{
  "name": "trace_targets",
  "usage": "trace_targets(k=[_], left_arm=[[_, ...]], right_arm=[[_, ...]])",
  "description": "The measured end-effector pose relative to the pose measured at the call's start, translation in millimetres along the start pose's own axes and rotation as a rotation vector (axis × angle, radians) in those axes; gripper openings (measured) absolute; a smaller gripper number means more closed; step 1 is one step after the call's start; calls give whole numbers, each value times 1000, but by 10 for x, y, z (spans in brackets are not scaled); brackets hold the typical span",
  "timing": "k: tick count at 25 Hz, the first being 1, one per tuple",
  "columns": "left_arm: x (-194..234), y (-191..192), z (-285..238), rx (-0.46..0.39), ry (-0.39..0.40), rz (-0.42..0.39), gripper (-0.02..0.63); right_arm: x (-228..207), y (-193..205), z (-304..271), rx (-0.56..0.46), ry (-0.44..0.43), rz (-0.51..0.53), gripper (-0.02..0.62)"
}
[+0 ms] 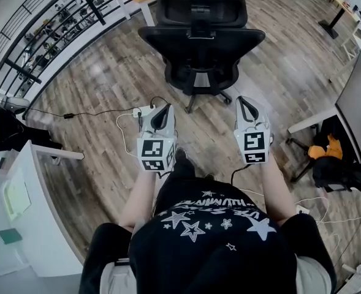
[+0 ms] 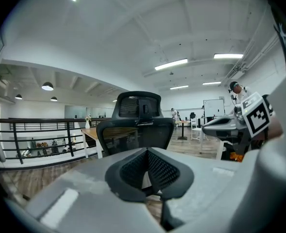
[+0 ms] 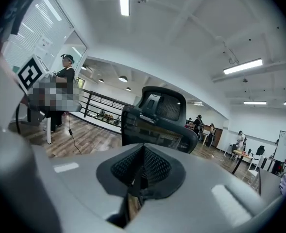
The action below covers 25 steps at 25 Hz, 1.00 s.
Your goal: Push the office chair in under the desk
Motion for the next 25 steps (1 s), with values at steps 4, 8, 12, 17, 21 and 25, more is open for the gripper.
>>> trace_targets(k=[4,8,12,17,21,25], left_arm=[[-59,-7,61,2,9,-6,2],[-52,-85,106,-6,18,-17,2],[27,-97,128,-5,-3,-36,2],[180,-33,-19,-20,38,23,2],[322,-67,-271,-33,72,6,2],[536,-112,-579,-74,68,-12,2]], right_arm=[[-72,15,78,-8,-10,-23,2],[-197,-12,101,-29,15,-1,2],[-349,-13,61,-37,57,-21,3],[-471,-40,-75,-38,123,-4,3],[-565,-78,-242,-36,173,54,3],[-693,-189,-513,-41,256,101,3]])
Point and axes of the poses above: the fingertips, and each gripper's own axes: z backward along the fingers, x to its left, y out of its underside, the point moved 6 cm from there along z, backward along the fingers, and after that the axes turned 14 degrees about -z, right-handed, at the moved point
